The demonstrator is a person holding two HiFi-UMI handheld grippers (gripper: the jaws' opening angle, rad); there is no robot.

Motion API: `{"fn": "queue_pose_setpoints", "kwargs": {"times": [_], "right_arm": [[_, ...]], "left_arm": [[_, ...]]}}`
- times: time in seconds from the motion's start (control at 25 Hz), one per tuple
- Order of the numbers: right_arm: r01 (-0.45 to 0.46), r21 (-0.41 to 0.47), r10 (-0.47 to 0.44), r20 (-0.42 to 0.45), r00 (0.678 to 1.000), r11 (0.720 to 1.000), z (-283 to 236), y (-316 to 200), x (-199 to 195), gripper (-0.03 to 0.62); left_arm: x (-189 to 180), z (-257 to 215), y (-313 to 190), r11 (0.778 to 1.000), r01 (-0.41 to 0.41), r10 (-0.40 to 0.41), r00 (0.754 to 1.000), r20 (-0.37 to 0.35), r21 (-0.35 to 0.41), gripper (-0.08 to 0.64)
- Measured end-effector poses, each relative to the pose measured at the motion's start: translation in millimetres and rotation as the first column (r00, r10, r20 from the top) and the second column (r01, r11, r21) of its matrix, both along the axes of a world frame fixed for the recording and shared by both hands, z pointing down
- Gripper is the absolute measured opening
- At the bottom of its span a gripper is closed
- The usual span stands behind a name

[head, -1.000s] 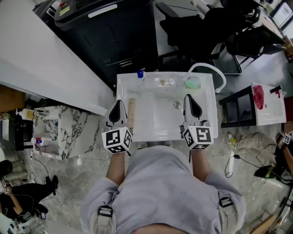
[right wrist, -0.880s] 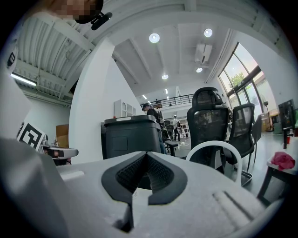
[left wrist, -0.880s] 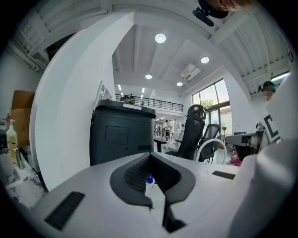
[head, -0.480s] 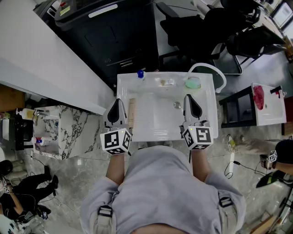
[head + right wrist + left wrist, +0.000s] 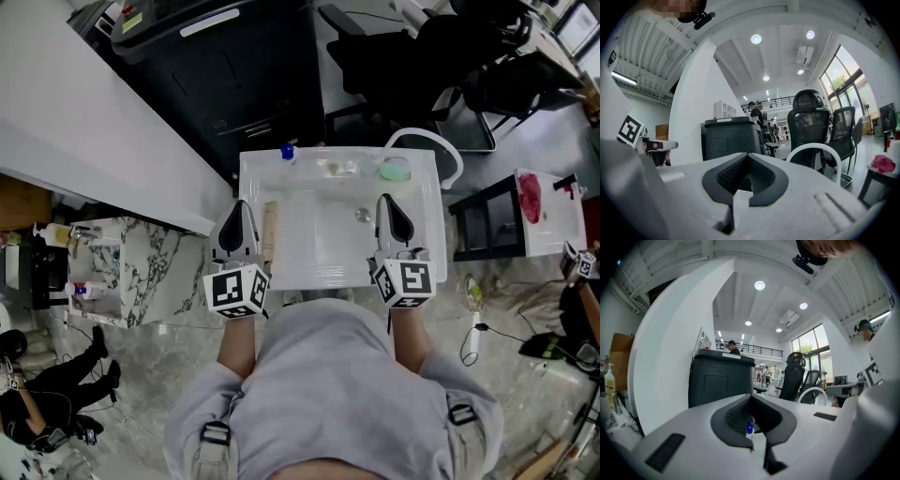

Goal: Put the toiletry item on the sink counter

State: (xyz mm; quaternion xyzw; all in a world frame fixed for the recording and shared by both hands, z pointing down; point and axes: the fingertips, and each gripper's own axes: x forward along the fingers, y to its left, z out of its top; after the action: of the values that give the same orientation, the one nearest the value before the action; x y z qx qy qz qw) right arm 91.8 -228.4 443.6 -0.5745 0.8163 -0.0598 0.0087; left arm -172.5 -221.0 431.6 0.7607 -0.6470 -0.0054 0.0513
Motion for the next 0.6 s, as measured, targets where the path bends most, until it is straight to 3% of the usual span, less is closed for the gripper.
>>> {"fn": "queue_pose_setpoints", "kwargs": {"times": [0.6], "right_arm": [[-0.021, 0.030, 0.022, -0.027, 0.999, 0.999, -6.8, 0.8, 0.1, 0.005]], "left_arm": [[-1.5, -1.5, -0.8, 1.000, 0.000, 0.000, 1.000, 0.008, 0.003, 0.005]]}}
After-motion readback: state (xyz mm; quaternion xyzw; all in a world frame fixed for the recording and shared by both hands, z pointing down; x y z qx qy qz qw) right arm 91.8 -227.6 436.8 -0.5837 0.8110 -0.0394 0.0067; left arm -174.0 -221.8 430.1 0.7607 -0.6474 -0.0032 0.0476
